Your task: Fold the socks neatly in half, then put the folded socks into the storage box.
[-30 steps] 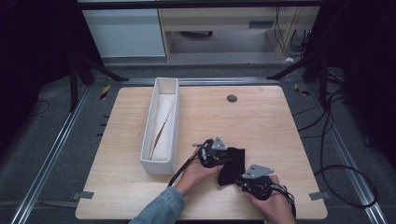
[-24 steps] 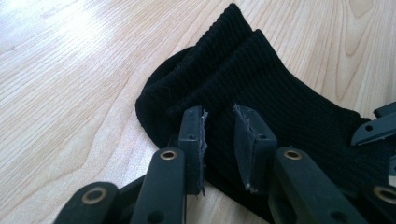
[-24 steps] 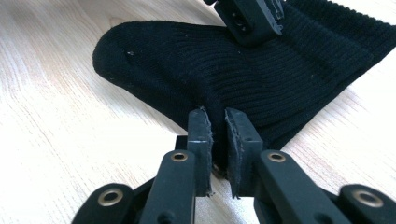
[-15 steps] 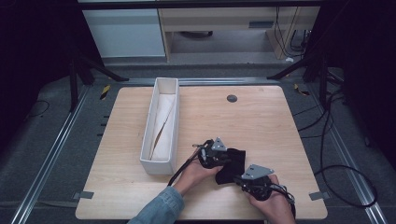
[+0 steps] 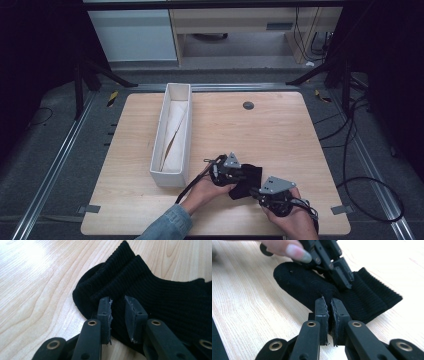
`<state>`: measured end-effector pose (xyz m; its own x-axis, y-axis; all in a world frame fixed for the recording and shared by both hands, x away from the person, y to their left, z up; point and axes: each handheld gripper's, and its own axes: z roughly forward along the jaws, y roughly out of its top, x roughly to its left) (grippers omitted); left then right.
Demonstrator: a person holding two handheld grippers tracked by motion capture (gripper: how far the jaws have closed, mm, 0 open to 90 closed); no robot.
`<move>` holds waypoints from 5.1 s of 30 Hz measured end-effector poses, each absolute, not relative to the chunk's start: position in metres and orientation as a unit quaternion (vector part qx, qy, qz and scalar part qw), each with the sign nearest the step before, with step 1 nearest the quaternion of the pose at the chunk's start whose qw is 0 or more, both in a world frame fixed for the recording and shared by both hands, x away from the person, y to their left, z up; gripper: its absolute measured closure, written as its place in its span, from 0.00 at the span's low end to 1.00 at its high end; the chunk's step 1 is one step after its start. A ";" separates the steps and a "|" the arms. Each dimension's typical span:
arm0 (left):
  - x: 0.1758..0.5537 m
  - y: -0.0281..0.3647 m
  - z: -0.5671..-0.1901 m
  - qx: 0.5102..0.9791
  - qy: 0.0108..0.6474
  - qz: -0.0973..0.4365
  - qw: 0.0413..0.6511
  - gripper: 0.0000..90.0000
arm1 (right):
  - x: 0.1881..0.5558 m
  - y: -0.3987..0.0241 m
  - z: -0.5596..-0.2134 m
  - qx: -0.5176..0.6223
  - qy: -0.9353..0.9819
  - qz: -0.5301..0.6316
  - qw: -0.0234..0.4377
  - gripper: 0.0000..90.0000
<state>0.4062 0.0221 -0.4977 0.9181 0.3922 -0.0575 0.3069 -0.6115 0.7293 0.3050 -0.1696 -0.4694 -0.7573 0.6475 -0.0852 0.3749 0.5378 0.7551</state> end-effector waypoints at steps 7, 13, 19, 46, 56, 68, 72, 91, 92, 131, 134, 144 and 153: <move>0.405 0.024 -0.500 0.890 0.200 0.046 0.406 0.83 | 0.308 -0.171 -0.464 0.301 0.854 0.385 0.180 0.95; 0.403 0.025 -0.499 0.893 0.195 0.043 0.403 0.83 | 0.312 -0.170 -0.457 0.298 0.852 0.387 0.188 0.95; 0.402 0.027 -0.500 0.894 0.189 0.041 0.404 0.83 | 0.316 -0.170 -0.455 0.302 0.849 0.388 0.191 0.95; 0.402 0.033 -0.494 0.894 0.194 0.043 0.403 0.91 | 0.315 -0.172 -0.448 0.302 0.847 0.391 0.197 0.95; 0.407 0.027 -0.499 0.901 0.190 0.044 0.387 0.94 | 0.320 -0.178 -0.447 0.321 0.837 0.398 0.194 0.95; 0.409 0.026 -0.498 0.904 0.194 0.041 0.380 0.95 | 0.350 -0.184 -0.456 0.358 0.833 0.377 0.191 0.95; 0.409 0.026 -0.498 0.904 0.194 0.041 0.379 0.95 | 0.354 -0.186 -0.458 0.363 0.832 0.374 0.189 0.95; 0.410 0.026 -0.498 0.903 0.198 0.038 0.379 0.95 | 0.377 -0.193 -0.477 0.398 0.831 0.359 0.148 0.94; 0.410 0.026 -0.498 0.903 0.198 0.038 0.379 0.95 | 0.377 -0.194 -0.477 0.399 0.831 0.359 0.147 0.94; 0.393 0.037 -0.456 0.884 0.193 0.086 0.416 0.70 | 0.371 -0.194 -0.481 0.406 0.829 0.358 0.144 0.92; 0.395 0.034 -0.454 0.883 0.195 0.090 0.418 0.68 | 0.371 -0.194 -0.481 0.405 0.829 0.358 0.144 0.91; 0.399 0.014 -0.456 0.896 0.172 0.095 0.398 0.80 | 0.370 -0.195 -0.482 0.403 0.830 0.357 0.146 0.88; 0.411 0.010 -0.473 0.901 0.206 0.113 0.364 0.94 | 0.368 -0.199 -0.484 0.405 0.828 0.360 0.144 0.87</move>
